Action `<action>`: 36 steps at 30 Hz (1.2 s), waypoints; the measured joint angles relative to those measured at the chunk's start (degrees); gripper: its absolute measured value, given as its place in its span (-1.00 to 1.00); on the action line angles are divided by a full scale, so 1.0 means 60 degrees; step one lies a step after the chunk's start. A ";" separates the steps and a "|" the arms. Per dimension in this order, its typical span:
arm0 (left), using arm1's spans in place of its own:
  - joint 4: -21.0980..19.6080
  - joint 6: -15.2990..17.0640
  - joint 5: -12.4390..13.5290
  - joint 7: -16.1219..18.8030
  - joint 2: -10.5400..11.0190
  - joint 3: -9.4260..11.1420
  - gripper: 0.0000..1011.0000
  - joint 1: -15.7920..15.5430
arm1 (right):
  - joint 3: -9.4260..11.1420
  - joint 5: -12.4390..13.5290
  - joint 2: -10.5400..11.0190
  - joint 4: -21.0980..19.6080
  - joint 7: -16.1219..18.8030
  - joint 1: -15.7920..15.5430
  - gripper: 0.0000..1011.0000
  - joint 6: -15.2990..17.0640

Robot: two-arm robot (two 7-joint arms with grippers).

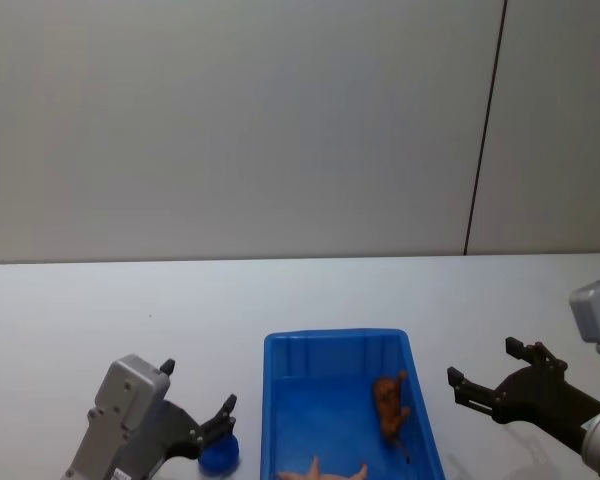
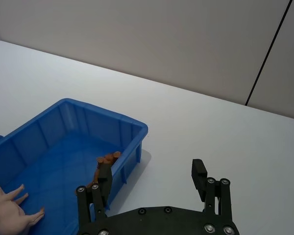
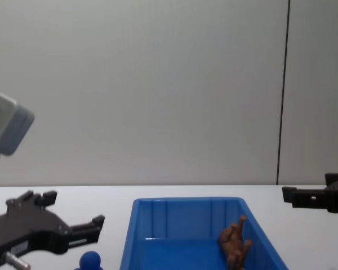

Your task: Pick up the two dolls from the table and place them into the box.

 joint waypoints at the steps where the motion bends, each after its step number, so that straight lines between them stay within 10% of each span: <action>1: 0.0140 -0.0048 -0.0082 -0.0096 -0.0026 0.0000 0.98 -0.0009 | 0.0001 0.0000 0.0001 -0.0001 0.0000 0.0000 0.98 0.0000; 36: 0.2409 -0.0724 -0.1171 -0.1799 -0.0726 0.0129 0.97 -0.0414 | 0.0002 -0.0001 0.0012 -0.0009 0.0001 -0.0011 0.98 0.0001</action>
